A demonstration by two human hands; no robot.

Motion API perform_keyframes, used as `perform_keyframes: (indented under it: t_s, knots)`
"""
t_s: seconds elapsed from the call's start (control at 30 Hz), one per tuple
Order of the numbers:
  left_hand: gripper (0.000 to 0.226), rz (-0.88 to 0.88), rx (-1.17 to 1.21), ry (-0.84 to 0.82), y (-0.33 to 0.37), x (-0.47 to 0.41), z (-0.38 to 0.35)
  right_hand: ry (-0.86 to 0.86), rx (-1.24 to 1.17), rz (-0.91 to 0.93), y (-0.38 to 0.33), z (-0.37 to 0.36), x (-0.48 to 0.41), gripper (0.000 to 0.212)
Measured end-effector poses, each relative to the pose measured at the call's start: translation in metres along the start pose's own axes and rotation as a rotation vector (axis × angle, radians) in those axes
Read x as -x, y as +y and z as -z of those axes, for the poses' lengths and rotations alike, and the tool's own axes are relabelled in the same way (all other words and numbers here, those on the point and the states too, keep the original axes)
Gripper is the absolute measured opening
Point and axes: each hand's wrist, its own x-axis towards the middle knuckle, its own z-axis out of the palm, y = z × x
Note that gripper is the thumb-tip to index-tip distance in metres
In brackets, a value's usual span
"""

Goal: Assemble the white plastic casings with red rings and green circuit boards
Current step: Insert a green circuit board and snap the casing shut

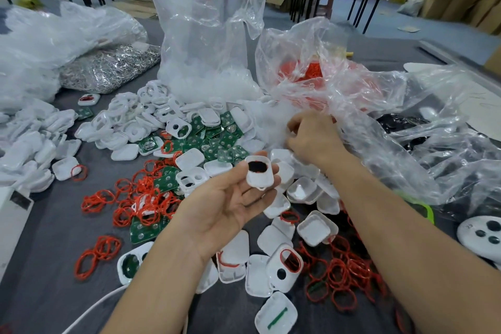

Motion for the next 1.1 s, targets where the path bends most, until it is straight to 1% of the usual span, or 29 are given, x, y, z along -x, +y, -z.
perform_keyframes:
  t_s: [0.07,0.13,0.2,0.23,0.33,0.37,0.4,0.5,0.57,0.63,0.73,0.8,0.87,0.97,1.1]
  knots:
    - [0.030,0.000,-0.004,0.001,0.001,0.000,0.000,0.083,-0.020,0.010,0.005,0.002,0.003,0.010]
    - [0.031,0.002,-0.012,0.004,0.002,-0.001,-0.002,0.173,-0.056,0.020,0.011,0.008,0.008,0.010]
    - [0.032,0.008,-0.016,0.005,0.000,0.000,-0.004,0.238,-0.148,0.022,0.015,0.015,0.015,0.001]
    - [0.031,0.012,-0.021,0.004,-0.001,0.000,-0.005,0.253,-0.195,0.013,0.015,0.019,0.018,0.009]
    - [0.031,0.018,-0.034,0.007,-0.002,0.001,-0.006,0.194,-0.269,-0.007,0.018,0.026,0.025,0.048]
    - [0.032,0.016,-0.036,0.013,-0.003,0.001,-0.006,0.177,-0.280,-0.019,0.019,0.028,0.026,0.055]
    - [0.033,0.012,-0.037,0.019,-0.003,0.002,-0.006,0.179,-0.291,-0.038,0.021,0.030,0.027,0.054]
    - [0.035,0.008,-0.045,0.027,-0.003,0.002,-0.007,0.208,-0.389,-0.100,0.025,0.032,0.033,0.030]
    - [0.036,0.012,-0.047,0.023,-0.003,0.003,-0.008,0.167,-0.494,-0.127,0.027,0.031,0.037,0.020]
    - [0.035,0.018,-0.047,0.017,-0.004,0.003,-0.008,0.097,-0.649,-0.153,0.028,0.031,0.042,0.013]
    - [0.036,0.019,-0.045,0.016,-0.003,0.003,-0.008,-0.018,-0.901,-0.137,0.031,0.029,0.054,0.018]
    - [0.035,0.014,-0.050,0.018,-0.003,0.001,-0.008,-0.074,-1.017,-0.119,0.030,0.028,0.066,0.023]
    - [0.031,0.015,-0.065,0.027,-0.004,0.000,-0.008,-0.096,-1.110,-0.118,0.028,0.027,0.078,0.021]
    - [0.031,0.013,-0.094,0.036,-0.005,-0.001,-0.006,-0.107,-1.206,-0.108,0.021,0.026,0.092,0.011]
    - [0.032,0.023,-0.162,0.004,-0.005,0.000,-0.005,-0.145,-1.236,-0.052,0.012,0.029,0.104,0.021]
